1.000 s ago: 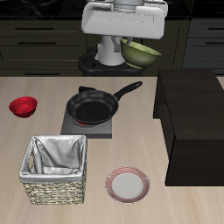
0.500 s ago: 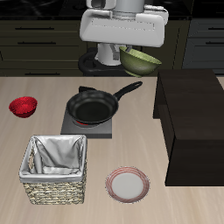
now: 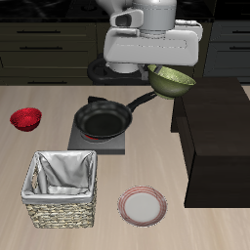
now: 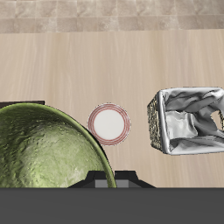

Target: Place the green bowl on the plate

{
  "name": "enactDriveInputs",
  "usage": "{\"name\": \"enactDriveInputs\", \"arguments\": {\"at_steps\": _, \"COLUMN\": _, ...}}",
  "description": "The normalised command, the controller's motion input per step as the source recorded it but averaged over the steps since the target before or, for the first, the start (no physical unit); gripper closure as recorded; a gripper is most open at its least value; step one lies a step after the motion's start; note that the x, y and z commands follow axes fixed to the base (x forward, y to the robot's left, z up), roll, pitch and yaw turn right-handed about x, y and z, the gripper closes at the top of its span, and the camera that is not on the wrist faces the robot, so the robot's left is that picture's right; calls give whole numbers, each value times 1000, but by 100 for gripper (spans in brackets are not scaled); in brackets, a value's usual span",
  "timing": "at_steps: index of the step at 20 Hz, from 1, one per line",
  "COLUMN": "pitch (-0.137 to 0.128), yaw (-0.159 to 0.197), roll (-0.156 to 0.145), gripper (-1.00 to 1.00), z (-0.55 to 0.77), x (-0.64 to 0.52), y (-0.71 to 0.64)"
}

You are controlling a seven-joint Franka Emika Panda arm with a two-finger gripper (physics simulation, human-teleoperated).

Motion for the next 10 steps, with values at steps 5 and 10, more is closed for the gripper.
{"name": "enactDriveInputs", "arguments": {"at_steps": 5, "pitch": 30, "yaw": 0, "roll": 14, "gripper": 100, "z": -322, "x": 97, "y": 76}}
{"name": "enactDriveInputs", "arguments": {"at_steps": 10, "pitch": 11, "yaw": -16, "roll": -15, "gripper": 100, "z": -145, "x": 64, "y": -76}}
